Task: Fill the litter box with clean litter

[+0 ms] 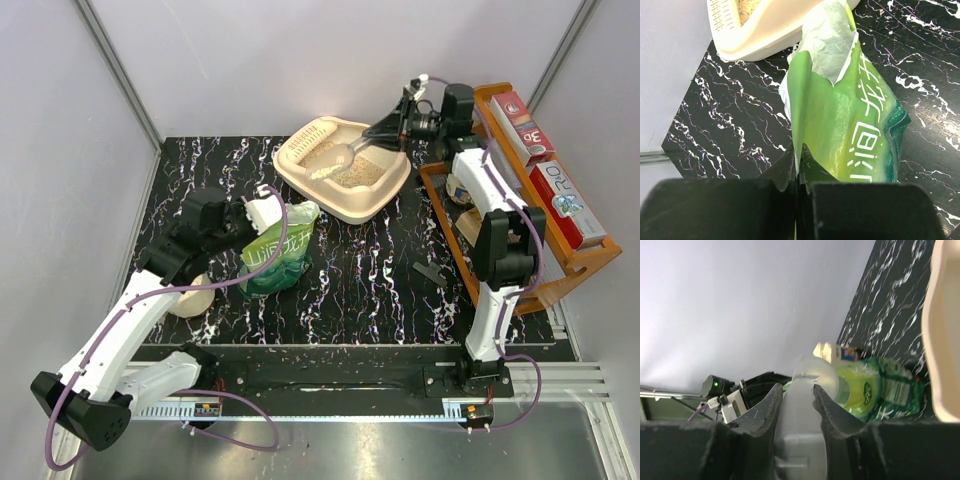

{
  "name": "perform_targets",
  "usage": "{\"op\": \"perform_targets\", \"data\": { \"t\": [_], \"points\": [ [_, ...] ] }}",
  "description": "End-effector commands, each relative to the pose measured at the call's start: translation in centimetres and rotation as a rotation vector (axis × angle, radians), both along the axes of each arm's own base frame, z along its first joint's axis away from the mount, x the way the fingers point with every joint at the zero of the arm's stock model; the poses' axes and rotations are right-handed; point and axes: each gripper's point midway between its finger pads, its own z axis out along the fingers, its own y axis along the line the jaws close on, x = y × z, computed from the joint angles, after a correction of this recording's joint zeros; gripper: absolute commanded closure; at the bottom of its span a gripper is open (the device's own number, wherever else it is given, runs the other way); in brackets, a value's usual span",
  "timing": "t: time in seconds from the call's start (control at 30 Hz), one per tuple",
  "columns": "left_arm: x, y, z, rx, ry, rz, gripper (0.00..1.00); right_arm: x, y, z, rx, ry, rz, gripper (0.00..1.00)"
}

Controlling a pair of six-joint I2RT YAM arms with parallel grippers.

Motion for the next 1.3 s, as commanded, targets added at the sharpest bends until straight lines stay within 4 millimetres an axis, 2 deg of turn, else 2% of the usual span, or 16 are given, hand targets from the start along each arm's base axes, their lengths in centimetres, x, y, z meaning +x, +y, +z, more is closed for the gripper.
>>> {"op": "perform_targets", "data": {
  "t": [0.0,0.03,0.2,0.33,0.47,0.63,0.73,0.77,0.83,0.87,0.93,0.97,1.1,1.2,1.23,1.27],
  "points": [
    [1.0,-0.2,3.6,-0.043,-0.099,0.005,1.0,4.0,-2.5,1.6,-0.038,-0.133,-0.125,1.0],
    [1.0,-0.3,3.8,-0.048,-0.1,0.002,1.0,4.9,-3.0,2.4,-0.05,-0.185,-0.16,1.0],
    [1.1,-0.5,3.9,-0.055,-0.095,-0.004,1.0,8.4,-5.7,0.5,-0.138,-0.183,-0.29,1.0],
    [0.9,-0.7,3.7,-0.065,-0.088,-0.014,1.0,11.5,-8.3,-0.5,-0.335,-0.288,-0.467,1.0],
    [0.7,-0.8,3.8,-0.078,-0.092,-0.019,1.0,12.7,-10.8,-1.3,-0.515,-0.334,-0.57,1.0],
    [0.7,-1.0,3.9,-0.103,-0.101,-0.021,1.0,12.4,-11.1,-0.1,-0.688,-0.494,-0.598,1.0],
    [0.7,-1.3,4.1,-0.121,-0.108,-0.026,1.0,11.6,-10.5,0.2,-0.81,-0.611,-0.558,1.0],
    [0.9,-1.4,4.3,-0.131,-0.115,-0.025,1.0,10.6,-9.0,0.1,-0.862,-0.654,-0.518,1.0],
    [0.8,-1.6,4.1,-0.147,-0.111,-0.024,1.0,10.0,-8.5,-1.9,-1.082,-0.808,-0.42,1.0],
    [0.8,-1.6,4.1,-0.151,-0.114,-0.025,1.0,8.7,-6.3,-1.9,-1.128,-0.878,-0.359,1.0],
    [0.6,-1.6,3.7,-0.149,-0.11,-0.026,1.0,8.1,-6.4,-2.5,-1.214,-0.921,-0.342,1.0],
    [0.6,-1.6,3.6,-0.148,-0.107,-0.026,1.0,7.6,-6.2,-0.1,-1.174,-0.963,-0.38,1.0],
    [0.4,-1.6,3.7,-0.161,-0.106,-0.022,1.0,4.7,-4.0,4.8,-0.975,-1.017,-0.382,1.0],
    [0.4,-1.7,3.8,-0.167,-0.107,-0.023,1.0,-0.5,-0.4,7.3,-0.722,-1.075,-0.187,1.0],
    [0.4,-1.7,3.8,-0.165,-0.108,-0.02,1.0,-3.2,1.3,7.5,-0.595,-1.103,-0.056,1.0],
    [0.3,-1.8,3.8,-0.163,-0.109,-0.022,1.0,-4.6,1.8,8.3,-0.54,-1.116,-0.022,1.0]
  ]
}}
